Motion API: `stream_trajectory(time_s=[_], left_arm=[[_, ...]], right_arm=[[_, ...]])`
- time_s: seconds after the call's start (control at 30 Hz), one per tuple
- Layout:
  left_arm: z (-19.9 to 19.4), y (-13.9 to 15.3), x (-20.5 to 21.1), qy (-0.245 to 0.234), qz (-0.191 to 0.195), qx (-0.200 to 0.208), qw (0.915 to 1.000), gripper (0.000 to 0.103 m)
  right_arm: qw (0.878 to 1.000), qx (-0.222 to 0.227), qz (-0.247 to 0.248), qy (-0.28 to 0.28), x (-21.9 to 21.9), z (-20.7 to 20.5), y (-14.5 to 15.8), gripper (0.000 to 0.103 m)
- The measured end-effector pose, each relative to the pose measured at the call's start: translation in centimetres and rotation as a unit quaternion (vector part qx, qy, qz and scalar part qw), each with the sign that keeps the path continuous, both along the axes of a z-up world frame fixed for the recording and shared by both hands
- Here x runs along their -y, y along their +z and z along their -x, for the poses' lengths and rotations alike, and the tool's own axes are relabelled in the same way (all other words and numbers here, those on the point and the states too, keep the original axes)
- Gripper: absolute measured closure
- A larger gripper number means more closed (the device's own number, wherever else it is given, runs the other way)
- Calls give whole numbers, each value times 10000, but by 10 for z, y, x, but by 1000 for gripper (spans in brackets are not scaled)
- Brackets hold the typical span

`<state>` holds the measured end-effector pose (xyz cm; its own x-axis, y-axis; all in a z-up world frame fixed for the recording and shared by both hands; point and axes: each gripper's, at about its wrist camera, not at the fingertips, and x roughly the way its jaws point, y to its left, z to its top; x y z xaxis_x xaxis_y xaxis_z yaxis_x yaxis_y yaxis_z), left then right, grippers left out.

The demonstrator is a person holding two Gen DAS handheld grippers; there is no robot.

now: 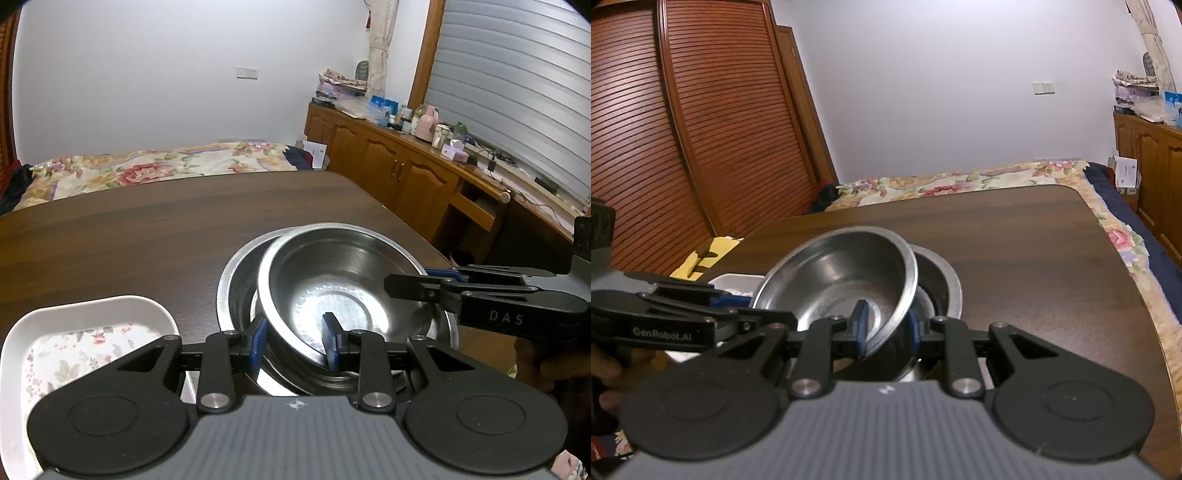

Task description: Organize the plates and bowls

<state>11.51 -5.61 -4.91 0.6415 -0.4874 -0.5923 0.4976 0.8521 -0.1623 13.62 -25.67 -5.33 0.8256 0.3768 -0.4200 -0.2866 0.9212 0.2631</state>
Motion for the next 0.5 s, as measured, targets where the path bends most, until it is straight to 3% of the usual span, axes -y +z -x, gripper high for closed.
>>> stream_trajectory(time_s=[0.5], left_arm=[[5,9,-16,271,183,295,9990,68]], right_arm=[[9999,124,57,-106,4,7,6,78]])
